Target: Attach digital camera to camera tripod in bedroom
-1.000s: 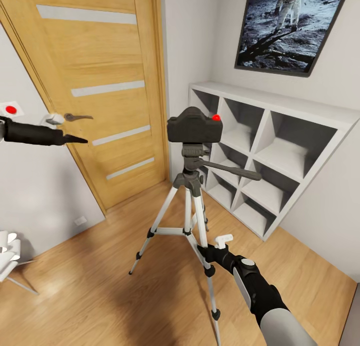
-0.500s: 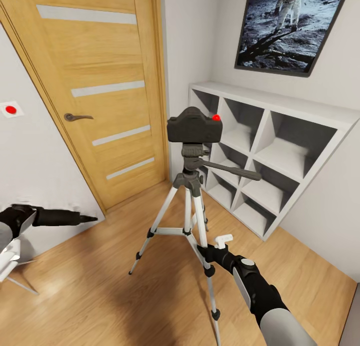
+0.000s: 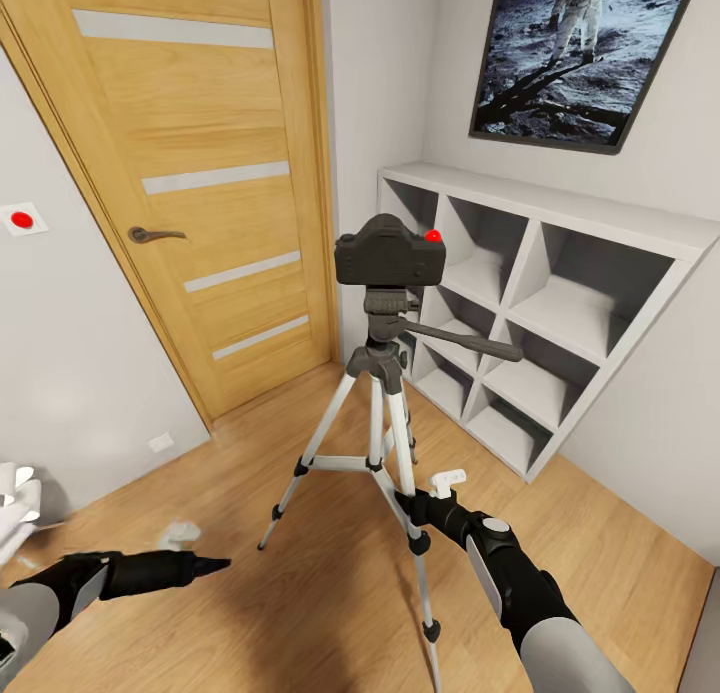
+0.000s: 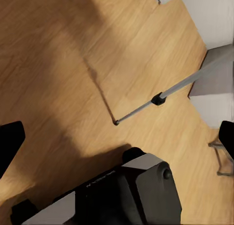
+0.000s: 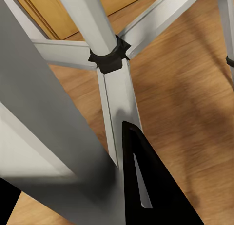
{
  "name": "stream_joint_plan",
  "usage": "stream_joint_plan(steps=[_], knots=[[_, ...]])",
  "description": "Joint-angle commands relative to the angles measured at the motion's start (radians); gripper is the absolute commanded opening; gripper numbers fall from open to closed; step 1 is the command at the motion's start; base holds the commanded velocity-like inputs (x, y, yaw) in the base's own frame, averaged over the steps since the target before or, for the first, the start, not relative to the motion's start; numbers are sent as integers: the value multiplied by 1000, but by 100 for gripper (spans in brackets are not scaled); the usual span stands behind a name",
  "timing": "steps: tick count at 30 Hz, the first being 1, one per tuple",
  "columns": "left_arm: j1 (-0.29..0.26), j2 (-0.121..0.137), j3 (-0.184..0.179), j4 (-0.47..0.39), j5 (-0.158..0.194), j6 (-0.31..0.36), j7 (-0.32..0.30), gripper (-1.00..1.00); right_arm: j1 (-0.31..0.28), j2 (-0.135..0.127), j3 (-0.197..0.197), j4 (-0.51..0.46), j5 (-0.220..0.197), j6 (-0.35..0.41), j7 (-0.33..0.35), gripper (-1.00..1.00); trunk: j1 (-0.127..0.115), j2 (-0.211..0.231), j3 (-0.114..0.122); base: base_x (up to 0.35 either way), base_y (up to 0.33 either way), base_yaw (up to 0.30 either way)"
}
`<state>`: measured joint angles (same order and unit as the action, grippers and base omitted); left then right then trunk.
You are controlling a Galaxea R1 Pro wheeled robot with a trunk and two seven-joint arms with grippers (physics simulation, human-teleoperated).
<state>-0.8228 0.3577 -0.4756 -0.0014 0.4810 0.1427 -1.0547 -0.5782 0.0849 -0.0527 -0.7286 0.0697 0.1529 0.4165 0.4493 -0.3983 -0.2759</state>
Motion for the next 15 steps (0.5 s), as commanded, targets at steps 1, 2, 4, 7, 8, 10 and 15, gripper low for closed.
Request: stream_joint_plan(steps=[1,2,4,7,8,10,15], knots=[[15,-5,-4,0,27,9,10,100,0,1,-2,1,27,5,7,-100,1,-2,-2,0,0,0],[28,-10,-4,0,41,7,25,100,0,1,-2,1,27,5,7,-100,1,-2,-2,0,0,0],[61,-22,-4,1,76,6,83,100,0,1,-2,1,27,5,7,-100,1,-2,-2,0,0,0],[92,-36,-4,1,100,4,142,100,0,1,-2,1,27,5,7,-100,1,-2,-2,0,0,0],[111,-48,-4,1,110,4,177,100,0,2,-2,1,27,5,7,-100,1,-2,-2,0,0,0],[127,-60,-5,1,116,3,208,100,0,1,-2,1,27,4,7,-100,1,-2,-2,0,0,0],[171,-89,-5,1,125,1,297,100,0,2,-2,1,27,4,7,-100,1,-2,-2,0,0,0]])
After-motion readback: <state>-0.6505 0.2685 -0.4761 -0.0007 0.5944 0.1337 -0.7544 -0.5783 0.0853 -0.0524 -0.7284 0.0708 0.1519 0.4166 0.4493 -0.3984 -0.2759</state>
